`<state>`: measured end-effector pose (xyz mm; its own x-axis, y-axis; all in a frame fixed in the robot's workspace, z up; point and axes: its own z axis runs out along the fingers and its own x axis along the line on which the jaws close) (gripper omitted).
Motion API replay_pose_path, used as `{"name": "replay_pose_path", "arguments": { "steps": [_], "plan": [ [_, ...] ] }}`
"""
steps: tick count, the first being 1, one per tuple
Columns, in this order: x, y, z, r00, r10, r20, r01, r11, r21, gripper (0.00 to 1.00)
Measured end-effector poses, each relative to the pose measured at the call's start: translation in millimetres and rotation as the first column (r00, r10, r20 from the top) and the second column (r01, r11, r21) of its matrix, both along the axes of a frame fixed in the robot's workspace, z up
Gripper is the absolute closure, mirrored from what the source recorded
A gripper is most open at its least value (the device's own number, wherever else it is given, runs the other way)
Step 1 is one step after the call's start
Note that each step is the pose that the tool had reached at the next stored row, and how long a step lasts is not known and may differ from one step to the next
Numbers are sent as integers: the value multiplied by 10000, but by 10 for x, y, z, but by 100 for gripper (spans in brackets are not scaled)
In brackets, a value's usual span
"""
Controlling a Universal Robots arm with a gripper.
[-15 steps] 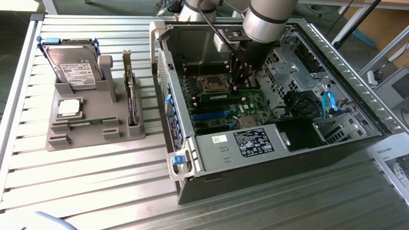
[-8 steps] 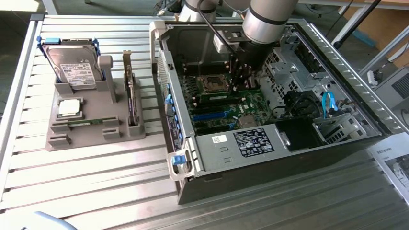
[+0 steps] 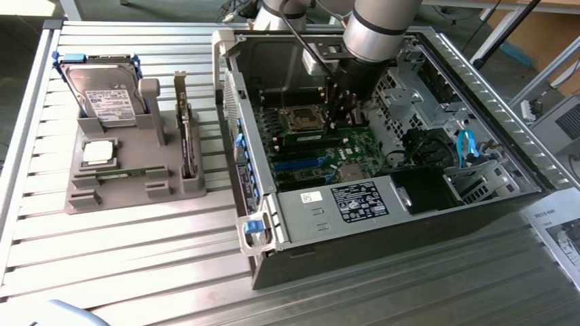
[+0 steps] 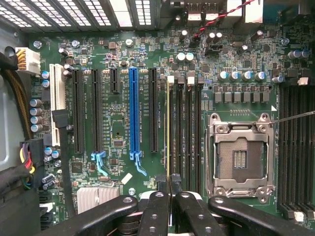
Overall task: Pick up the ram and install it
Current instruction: 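Insert the ram into the slot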
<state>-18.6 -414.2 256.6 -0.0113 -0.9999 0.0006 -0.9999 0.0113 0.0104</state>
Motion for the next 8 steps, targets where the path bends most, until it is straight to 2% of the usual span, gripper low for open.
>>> {"name": "replay_pose_path", "arguments": {
  "steps": [8],
  "plan": [
    [0,38,-15,10000,0,0,0,10000,0,88]
  ]
}}
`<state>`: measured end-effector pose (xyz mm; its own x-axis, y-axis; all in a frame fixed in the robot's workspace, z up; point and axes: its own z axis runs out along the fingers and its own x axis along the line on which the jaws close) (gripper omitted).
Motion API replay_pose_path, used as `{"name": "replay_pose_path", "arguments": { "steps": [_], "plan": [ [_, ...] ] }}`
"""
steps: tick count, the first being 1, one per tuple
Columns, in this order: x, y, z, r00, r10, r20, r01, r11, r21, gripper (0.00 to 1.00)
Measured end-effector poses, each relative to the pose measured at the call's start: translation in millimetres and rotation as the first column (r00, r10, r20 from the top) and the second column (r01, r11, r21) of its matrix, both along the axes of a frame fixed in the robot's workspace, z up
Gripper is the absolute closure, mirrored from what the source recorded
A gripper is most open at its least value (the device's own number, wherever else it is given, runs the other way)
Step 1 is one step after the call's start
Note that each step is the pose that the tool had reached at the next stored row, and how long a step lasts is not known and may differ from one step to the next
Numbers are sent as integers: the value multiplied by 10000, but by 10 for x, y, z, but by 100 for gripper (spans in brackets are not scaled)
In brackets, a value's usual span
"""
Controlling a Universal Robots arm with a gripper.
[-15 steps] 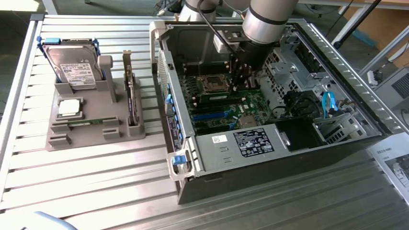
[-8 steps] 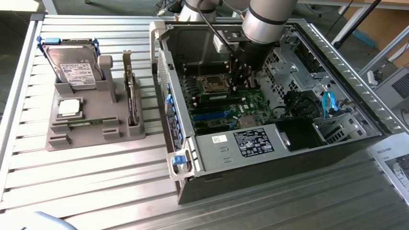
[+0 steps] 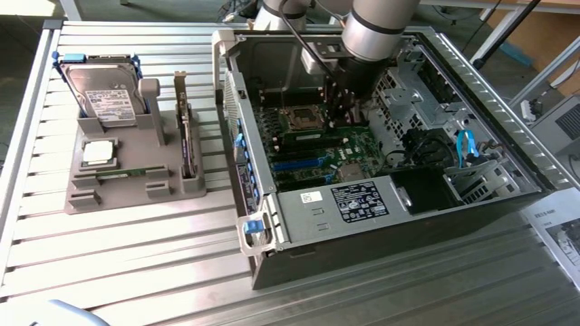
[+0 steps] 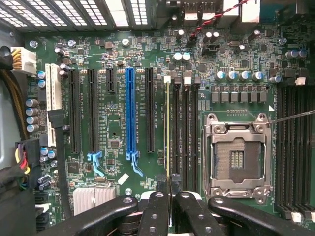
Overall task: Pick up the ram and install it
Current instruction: 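Insert the ram into the slot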
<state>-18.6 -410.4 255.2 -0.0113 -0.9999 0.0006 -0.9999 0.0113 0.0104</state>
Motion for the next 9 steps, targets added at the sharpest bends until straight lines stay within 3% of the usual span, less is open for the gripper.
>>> {"name": "replay_pose_path", "arguments": {
  "steps": [9],
  "plan": [
    [0,39,-17,10000,1,0,-1,10000,15,88]
  ]
}}
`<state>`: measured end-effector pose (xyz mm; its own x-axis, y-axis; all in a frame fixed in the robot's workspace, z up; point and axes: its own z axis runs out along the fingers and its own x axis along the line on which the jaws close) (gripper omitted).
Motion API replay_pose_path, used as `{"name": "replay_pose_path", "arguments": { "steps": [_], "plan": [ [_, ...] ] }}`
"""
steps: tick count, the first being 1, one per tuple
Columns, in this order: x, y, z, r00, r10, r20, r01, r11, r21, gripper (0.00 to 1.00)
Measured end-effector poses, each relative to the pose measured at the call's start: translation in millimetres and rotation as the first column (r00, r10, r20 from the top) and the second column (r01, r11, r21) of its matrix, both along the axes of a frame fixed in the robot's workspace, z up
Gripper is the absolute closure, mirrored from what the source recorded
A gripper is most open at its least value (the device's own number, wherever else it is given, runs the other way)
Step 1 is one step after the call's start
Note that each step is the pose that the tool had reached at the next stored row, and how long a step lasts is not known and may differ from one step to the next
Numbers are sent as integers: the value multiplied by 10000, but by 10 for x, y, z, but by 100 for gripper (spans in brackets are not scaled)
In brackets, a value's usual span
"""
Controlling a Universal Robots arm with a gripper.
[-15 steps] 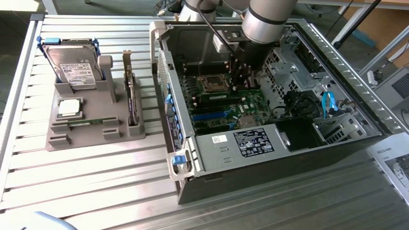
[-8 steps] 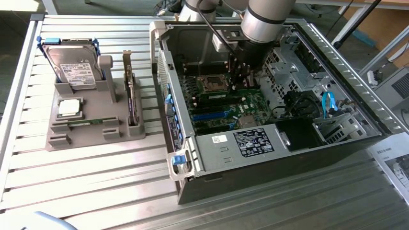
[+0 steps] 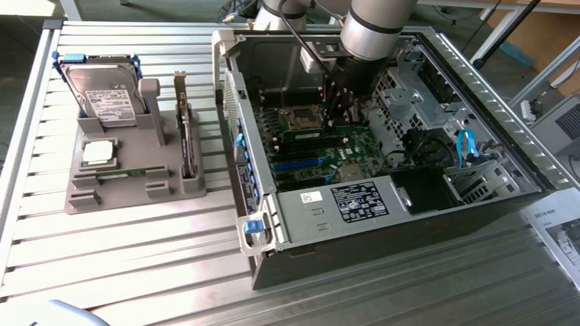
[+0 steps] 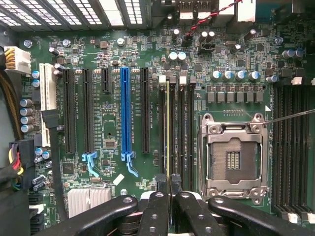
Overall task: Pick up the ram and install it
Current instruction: 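Insert the ram into the slot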
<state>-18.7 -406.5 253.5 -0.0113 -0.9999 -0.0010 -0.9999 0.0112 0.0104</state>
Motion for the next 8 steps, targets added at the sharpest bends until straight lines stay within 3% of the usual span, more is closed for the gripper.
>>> {"name": "replay_pose_path", "arguments": {
  "steps": [8],
  "plan": [
    [0,1,-33,10000,0,0,0,10000,0,88]
  ]
}}
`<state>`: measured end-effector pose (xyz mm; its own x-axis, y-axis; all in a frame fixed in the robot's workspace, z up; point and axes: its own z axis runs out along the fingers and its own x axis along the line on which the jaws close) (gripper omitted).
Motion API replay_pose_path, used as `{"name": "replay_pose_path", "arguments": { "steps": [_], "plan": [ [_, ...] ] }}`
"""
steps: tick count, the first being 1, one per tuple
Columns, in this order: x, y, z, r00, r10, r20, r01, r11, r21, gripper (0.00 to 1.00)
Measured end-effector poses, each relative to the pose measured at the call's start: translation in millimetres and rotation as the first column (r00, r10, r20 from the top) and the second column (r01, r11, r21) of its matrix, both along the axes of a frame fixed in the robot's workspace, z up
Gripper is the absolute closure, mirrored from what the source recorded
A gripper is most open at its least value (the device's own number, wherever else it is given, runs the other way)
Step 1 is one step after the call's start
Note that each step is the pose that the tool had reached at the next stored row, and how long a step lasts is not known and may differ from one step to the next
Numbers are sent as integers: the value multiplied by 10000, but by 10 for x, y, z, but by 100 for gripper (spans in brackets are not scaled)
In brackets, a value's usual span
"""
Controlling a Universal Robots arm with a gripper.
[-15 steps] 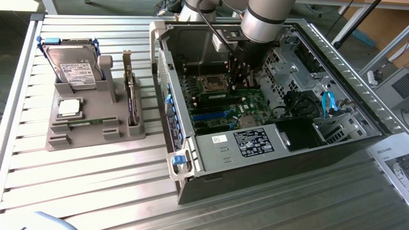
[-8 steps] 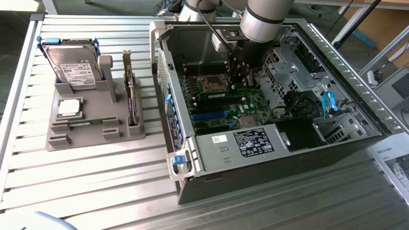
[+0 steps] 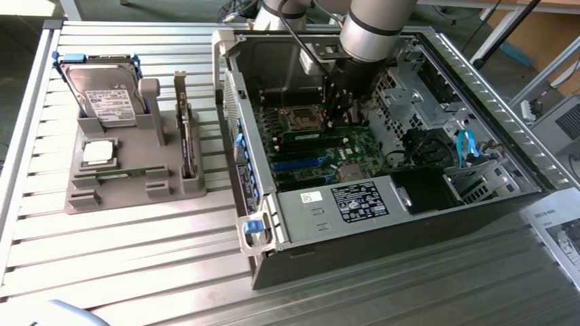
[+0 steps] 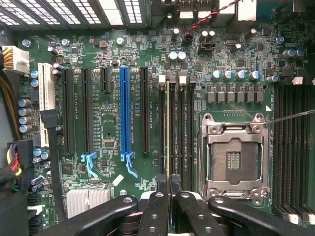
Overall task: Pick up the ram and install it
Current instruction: 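Insert the ram into the slot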
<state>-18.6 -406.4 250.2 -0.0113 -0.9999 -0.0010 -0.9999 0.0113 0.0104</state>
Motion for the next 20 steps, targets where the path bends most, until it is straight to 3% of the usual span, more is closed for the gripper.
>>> {"name": "replay_pose_path", "arguments": {
  "steps": [20],
  "plan": [
    [0,0,-75,10000,0,0,0,10000,-1,88]
  ]
}}
